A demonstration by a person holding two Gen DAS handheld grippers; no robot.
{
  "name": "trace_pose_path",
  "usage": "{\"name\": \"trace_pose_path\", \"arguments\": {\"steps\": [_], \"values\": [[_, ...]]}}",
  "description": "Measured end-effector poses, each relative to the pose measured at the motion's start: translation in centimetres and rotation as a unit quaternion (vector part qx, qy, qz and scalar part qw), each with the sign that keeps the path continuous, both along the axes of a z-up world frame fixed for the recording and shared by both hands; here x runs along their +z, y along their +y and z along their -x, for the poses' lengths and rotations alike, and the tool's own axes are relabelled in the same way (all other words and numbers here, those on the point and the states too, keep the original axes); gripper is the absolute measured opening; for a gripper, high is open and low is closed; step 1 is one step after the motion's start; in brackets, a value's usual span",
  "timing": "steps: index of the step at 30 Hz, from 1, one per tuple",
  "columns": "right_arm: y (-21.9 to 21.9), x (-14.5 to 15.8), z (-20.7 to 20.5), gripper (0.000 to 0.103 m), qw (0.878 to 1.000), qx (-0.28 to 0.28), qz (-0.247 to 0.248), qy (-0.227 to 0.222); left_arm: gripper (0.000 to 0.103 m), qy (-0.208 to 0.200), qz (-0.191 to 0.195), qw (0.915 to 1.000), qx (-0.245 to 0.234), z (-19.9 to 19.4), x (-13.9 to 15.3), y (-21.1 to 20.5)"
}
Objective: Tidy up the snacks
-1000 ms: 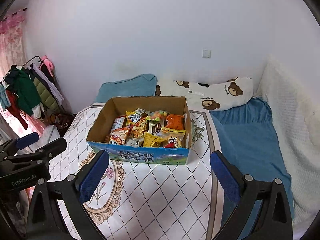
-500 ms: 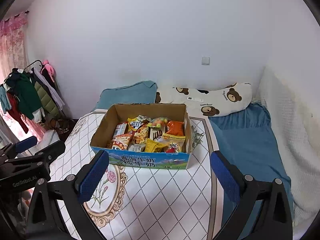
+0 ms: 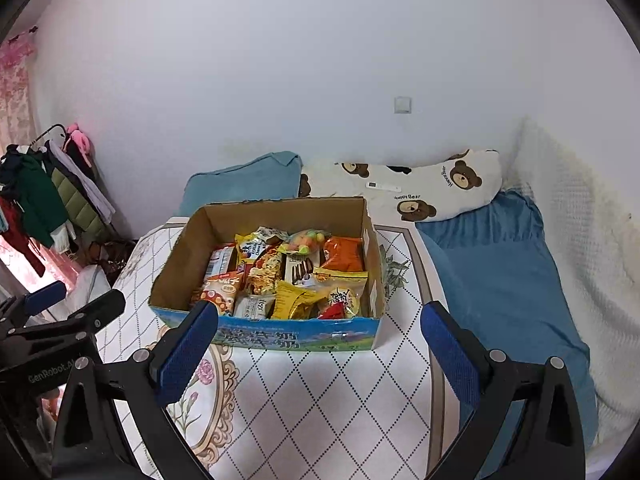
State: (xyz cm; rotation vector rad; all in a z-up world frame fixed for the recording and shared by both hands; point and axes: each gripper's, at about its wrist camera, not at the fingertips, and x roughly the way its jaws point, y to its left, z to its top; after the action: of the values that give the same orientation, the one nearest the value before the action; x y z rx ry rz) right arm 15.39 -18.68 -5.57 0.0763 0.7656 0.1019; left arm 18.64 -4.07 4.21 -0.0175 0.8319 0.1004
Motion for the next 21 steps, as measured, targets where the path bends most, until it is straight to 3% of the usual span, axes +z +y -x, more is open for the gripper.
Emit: {"name": "trace_pose_path", "arguments": {"steps": [12, 21], "values": [[0.3, -4.8, -5.2, 0.103, 0.999, -0.002, 0.000, 0.045, 0.102, 0.031, -0.004, 0.9995, 0.005, -3.7, -2.4, 0.6], [0.3, -5.7, -6.1, 0.103, 0.999, 0.000, 0.014, 0.049, 0.102, 0.048, -0.012, 0.9987, 0.005, -4.5, -4.0, 0.6]]}}
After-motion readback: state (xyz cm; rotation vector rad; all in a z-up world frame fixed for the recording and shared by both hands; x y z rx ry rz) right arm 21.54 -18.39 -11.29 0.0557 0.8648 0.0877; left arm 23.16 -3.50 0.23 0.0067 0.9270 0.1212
